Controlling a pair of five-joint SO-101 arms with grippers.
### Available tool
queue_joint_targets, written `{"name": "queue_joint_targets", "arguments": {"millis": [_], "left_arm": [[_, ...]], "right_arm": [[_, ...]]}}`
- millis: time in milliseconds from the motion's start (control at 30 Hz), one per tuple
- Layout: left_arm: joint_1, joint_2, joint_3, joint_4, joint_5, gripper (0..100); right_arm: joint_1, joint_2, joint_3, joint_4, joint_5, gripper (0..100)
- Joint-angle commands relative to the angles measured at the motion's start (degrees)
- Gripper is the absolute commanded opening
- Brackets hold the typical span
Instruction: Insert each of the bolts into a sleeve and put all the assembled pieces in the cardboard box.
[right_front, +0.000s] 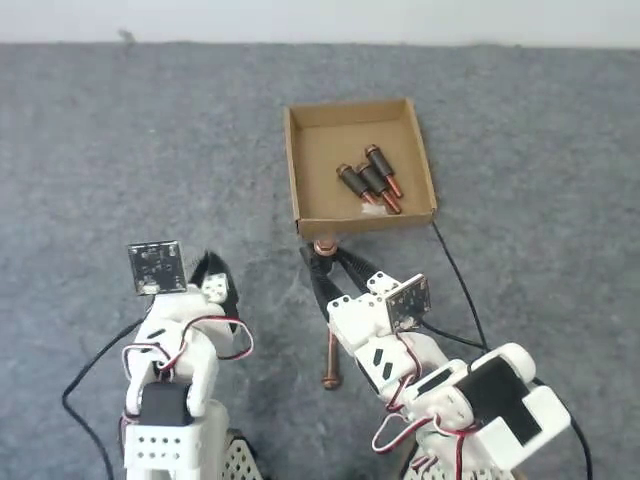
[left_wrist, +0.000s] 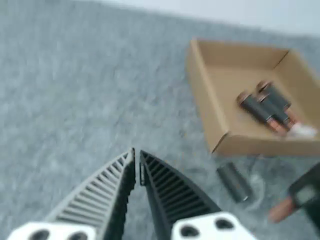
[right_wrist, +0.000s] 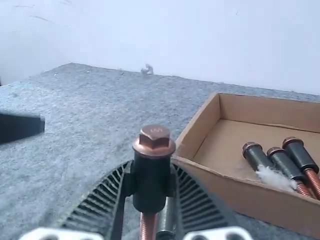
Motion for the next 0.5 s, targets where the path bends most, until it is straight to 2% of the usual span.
{"name": "queue_joint_targets", "arguments": {"millis": [0, 167, 367, 467], "left_arm": [[-1.67, 0.35, -0.31, 5.63, 0.09, 1], [-3.08, 2.37, -0.22, 8.0, -0.18, 1], [-3.43, 6.95, 0.04, 8.09, -9.93, 1], [-3.52, 7.21, 0.04, 7.65, -10.37, 1]], "right_arm": [[1.71, -1.19, 1.14, -0.13, -0.26, 0.6], [4.35, -1.27, 0.79, -0.13, 1.49, 0.6], [5.93, -1.36, 1.05, -0.04, 13.36, 0.6], [5.58, -1.36, 0.97, -0.04, 14.07, 0.6]]}}
